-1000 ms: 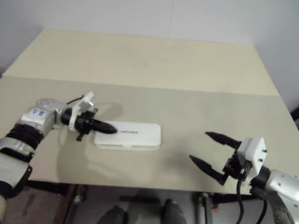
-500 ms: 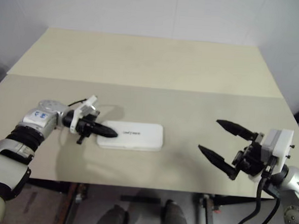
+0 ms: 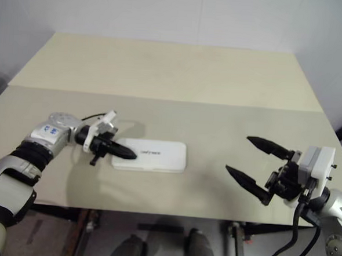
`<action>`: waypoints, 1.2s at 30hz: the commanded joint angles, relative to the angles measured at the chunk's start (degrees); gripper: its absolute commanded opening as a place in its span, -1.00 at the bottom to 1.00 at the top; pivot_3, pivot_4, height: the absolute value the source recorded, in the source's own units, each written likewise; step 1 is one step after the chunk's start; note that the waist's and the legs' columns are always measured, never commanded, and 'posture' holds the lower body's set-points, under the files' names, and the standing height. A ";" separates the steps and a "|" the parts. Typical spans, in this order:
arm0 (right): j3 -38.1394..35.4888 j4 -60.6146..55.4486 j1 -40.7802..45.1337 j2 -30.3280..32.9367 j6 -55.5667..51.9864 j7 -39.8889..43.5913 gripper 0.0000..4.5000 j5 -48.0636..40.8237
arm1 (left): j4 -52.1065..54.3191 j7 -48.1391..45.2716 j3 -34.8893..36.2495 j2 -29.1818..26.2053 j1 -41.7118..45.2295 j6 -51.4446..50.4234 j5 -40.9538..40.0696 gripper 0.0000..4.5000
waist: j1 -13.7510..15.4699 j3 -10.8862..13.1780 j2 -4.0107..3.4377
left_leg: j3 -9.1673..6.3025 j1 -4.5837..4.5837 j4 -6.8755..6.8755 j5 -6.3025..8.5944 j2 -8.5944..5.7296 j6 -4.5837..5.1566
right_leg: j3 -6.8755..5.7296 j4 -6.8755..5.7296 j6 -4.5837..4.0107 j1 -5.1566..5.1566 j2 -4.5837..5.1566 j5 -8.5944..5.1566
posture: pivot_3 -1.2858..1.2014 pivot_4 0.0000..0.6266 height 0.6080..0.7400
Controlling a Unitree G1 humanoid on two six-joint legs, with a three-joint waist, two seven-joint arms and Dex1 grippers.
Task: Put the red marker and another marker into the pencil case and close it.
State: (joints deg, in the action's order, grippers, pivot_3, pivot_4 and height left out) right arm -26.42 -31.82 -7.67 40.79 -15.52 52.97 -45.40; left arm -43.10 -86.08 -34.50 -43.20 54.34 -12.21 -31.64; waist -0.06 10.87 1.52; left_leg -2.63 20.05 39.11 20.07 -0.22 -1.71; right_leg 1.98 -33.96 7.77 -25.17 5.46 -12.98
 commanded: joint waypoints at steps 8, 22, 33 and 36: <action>4.10 1.00 4.18 -1.64 2.12 -1.38 1.00 3.12 | -1.99 -6.42 -1.32 1.46 1.08 0.26 2.85 -0.98 | -0.05 0.00 0.00 | 0.01 -0.72 -0.05 0.05 0.00 0.09 | 0.01 0.31 -0.04 0.72 0.00 -0.04 | 0.03 -0.52 1.00; 8.27 7.44 11.52 -0.68 2.62 1.56 1.00 5.38 | 14.40 5.28 26.09 3.79 -5.48 -14.56 0.06 -0.98 | -0.35 0.03 0.00 | -0.01 -0.65 -0.09 0.10 0.03 0.22 | -0.02 0.15 -0.02 0.64 -0.01 -0.02 | 0.03 -0.52 1.00; 13.20 19.24 22.45 -1.12 4.29 7.68 1.00 8.73 | 38.91 12.22 42.13 3.45 -22.41 -21.51 -8.54 0.44 | -0.19 0.06 -0.05 | 0.00 -0.67 -0.09 0.11 0.06 0.18 | -0.02 0.18 -0.02 0.63 0.02 -0.02 | 0.03 -0.52 1.00; 13.63 21.78 24.50 -1.06 4.78 8.97 1.00 9.22 | 41.80 12.92 43.82 3.42 -24.82 -21.36 -9.30 0.89 | -0.19 0.07 -0.05 | -0.01 -0.68 -0.09 0.11 0.06 0.17 | -0.02 0.20 -0.03 0.63 0.01 -0.03 | 0.03 -0.52 1.00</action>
State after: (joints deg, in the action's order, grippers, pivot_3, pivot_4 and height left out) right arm -12.22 -10.29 15.72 39.59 -12.31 60.86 -36.25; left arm -4.51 -73.42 6.87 -39.06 29.81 -33.81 -39.05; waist -0.26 10.94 1.46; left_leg -2.64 19.37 39.02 20.18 -0.16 -1.55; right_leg 1.95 -33.74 7.74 -24.54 5.46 -13.01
